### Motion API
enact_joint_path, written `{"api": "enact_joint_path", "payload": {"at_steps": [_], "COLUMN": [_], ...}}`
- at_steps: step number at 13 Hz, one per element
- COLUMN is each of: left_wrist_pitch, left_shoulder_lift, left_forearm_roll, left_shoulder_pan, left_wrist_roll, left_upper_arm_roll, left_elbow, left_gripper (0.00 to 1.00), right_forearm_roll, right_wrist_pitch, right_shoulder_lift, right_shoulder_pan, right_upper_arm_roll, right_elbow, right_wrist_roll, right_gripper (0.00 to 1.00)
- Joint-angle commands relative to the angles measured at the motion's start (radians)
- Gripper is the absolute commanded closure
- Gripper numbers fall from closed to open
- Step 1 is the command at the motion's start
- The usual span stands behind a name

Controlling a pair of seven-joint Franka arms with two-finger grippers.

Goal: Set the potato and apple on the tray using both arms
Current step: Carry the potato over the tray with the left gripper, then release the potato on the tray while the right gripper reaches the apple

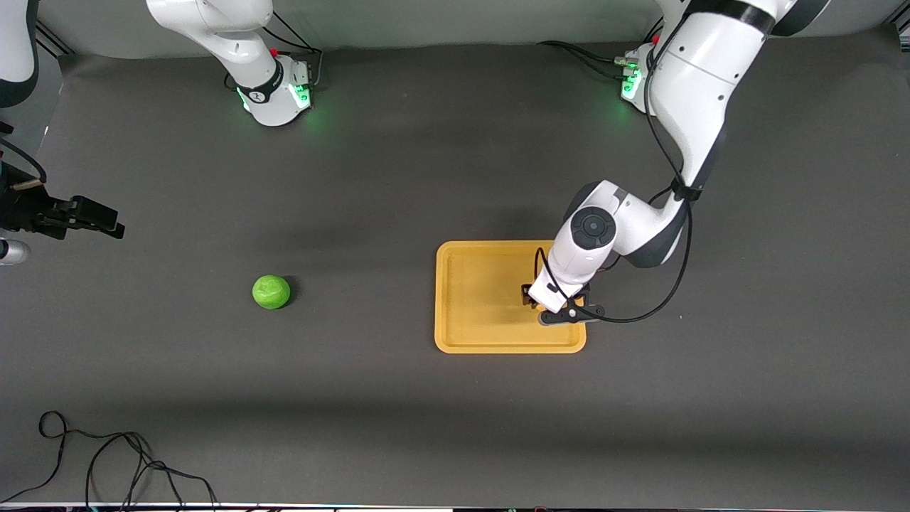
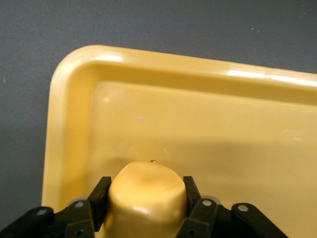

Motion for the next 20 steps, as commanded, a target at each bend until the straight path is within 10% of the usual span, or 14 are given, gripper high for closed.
{"api": "enact_joint_path", "payload": {"at_steps": [1,3,4,5,6,10,20], "left_wrist_pitch": [0.027,0.033,0.038,0.041,0.041,-0.009,-0.81], "left_shoulder_lift": [0.029,0.032,0.032,0.035,0.038,-0.004,-0.288], "left_forearm_roll": [0.055,0.065,0.068,0.068,0.069,0.088,-0.107], "left_shoulder_pan": [-0.03,-0.031,-0.032,-0.032,-0.032,-0.015,0.239], "left_wrist_roll": [-0.064,-0.073,-0.081,-0.084,-0.086,-0.076,0.568], "left_upper_arm_roll": [0.023,0.023,0.023,0.023,0.023,0.021,0.015], "left_elbow": [0.015,0.011,0.011,0.009,0.011,0.015,0.33], "left_gripper": [0.7,0.68,0.53,0.12,0.01,0.0,0.0], "right_forearm_roll": [0.007,0.019,0.018,0.018,0.016,0.018,0.018], "right_wrist_pitch": [0.021,0.029,0.032,0.044,0.064,0.22,1.085], "right_shoulder_lift": [0.011,0.026,0.026,0.028,0.034,0.027,0.126], "right_shoulder_pan": [0.051,0.125,0.166,0.211,0.228,0.22,0.225], "right_upper_arm_roll": [-0.004,-0.004,-0.004,-0.004,-0.004,-0.016,-0.038], "right_elbow": [0.012,0.009,0.011,0.008,0.0,-0.142,-0.73], "right_wrist_roll": [0.072,0.151,0.23,0.27,0.271,0.219,0.214], "right_gripper": [0.0,0.0,0.0,0.0,0.0,0.0,0.0]}}
